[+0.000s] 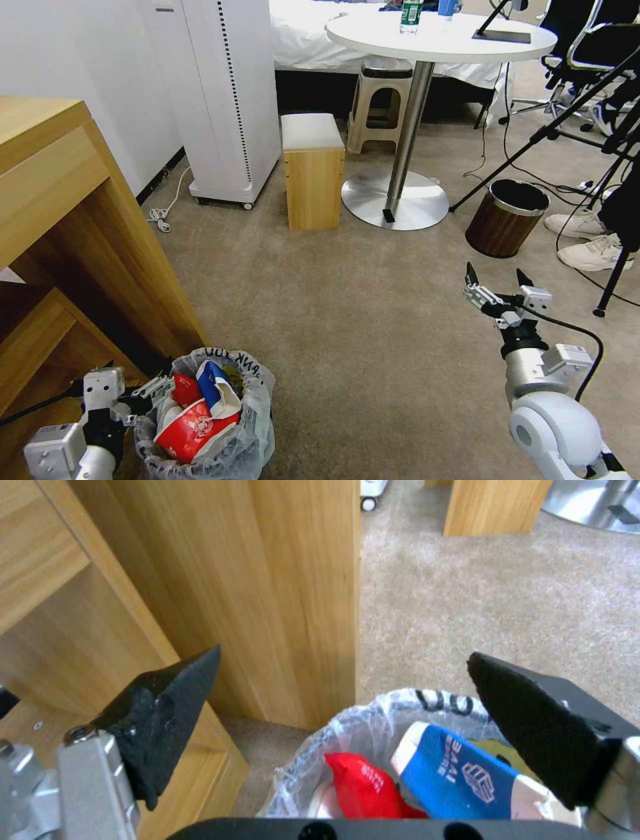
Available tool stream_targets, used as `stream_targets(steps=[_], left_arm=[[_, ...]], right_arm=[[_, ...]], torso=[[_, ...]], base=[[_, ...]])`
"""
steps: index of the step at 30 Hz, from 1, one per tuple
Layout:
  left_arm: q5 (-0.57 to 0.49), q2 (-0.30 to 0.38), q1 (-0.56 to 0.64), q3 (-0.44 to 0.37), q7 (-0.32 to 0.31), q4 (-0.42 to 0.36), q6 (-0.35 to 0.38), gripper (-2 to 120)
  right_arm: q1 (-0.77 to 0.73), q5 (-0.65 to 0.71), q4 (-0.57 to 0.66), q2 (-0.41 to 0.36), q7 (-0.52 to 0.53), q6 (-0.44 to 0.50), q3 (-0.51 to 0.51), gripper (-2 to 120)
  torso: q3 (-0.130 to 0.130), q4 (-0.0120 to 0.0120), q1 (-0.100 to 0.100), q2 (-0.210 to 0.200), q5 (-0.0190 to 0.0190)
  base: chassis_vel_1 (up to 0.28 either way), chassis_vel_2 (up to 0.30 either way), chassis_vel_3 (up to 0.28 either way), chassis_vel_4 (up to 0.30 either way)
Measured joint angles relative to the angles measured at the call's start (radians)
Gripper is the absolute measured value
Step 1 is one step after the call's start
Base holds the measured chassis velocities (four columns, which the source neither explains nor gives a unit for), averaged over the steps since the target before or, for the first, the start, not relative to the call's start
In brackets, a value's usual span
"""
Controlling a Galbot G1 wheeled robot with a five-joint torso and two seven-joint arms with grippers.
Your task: Pick up the trash bin and place the garbage on the floor into it.
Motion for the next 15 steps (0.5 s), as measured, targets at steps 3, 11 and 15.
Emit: stream_targets(steps=[3, 11, 15], left_arm=[[-0.006, 0.007, -0.008, 0.001, 0.000, 0.008, -0.001, 98], [-0.045, 0.034, -0.043, -0.009, -0.012, 0.045, 0.002, 99], [-0.054, 0.045, -0.059, -0.010, -0.012, 0.067, -0.002, 99]], right_arm=[[-0.003, -0.009, 0.002, 0.010, 0.000, 0.000, 0.000, 100], [0.015, -0.036, -0.036, 0.045, 0.004, 0.002, -0.008, 100], [0.020, -0.043, -0.046, 0.058, 0.006, 0.002, -0.015, 100]], torso=[[0.000, -0.0001, 0.000, 0.000, 0.0001], [0.000, 0.0000, 0.000, 0.000, 0.0001], [0.000, 0.0001, 0.000, 0.000, 0.0002]], base=[[0.000, 0.000, 0.000, 0.000], [0.000, 0.000, 0.000, 0.000], [0.000, 0.000, 0.000, 0.000]])
